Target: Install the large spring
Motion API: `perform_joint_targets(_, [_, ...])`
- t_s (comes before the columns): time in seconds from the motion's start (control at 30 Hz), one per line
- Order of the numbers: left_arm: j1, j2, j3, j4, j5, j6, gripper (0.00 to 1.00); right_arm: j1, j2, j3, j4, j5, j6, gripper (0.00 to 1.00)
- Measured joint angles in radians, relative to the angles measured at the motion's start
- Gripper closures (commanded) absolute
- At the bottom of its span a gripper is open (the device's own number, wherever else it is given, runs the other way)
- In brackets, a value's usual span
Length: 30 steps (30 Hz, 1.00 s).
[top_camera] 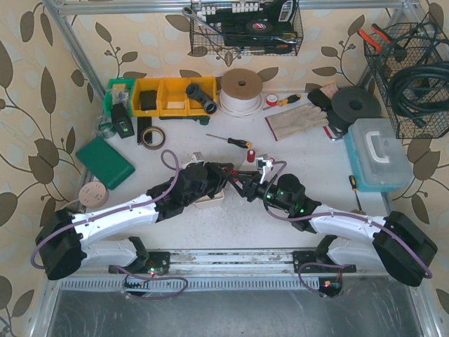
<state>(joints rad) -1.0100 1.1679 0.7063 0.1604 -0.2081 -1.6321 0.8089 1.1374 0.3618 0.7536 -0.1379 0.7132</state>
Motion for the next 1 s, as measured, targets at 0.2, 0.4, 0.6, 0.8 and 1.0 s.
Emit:
perform_joint_targets(0.2, [0.000,0.005,0.001,0.001,-0.005,0.000,1.00,0.000,-0.001,0.000,-0.010,0.008,0.002,0.85])
perform_joint_targets(0.4, [0.000,0.005,0.001,0.000,-0.009,0.000,0.99,0.000,-0.011,0.014,-0.051,0.014,-0.004,1.00])
perform_joint_targets(0.6, [0.000,-0.013,0.003,-0.043,-0.020,0.001,0.31,0.000,-0.037,0.066,-0.187,0.023,-0.026,1.00])
perform_joint_targets(0.8, [0.000,-0.125,0.074,-0.307,-0.068,0.051,0.24,-0.001,-0.118,0.157,-0.463,0.074,-0.091,1.00])
perform_joint_targets(1.0, [0.000,-0.211,0.150,-0.565,-0.153,0.233,0.21,-0.016,-0.126,0.373,-0.830,0.116,-0.176,1.00])
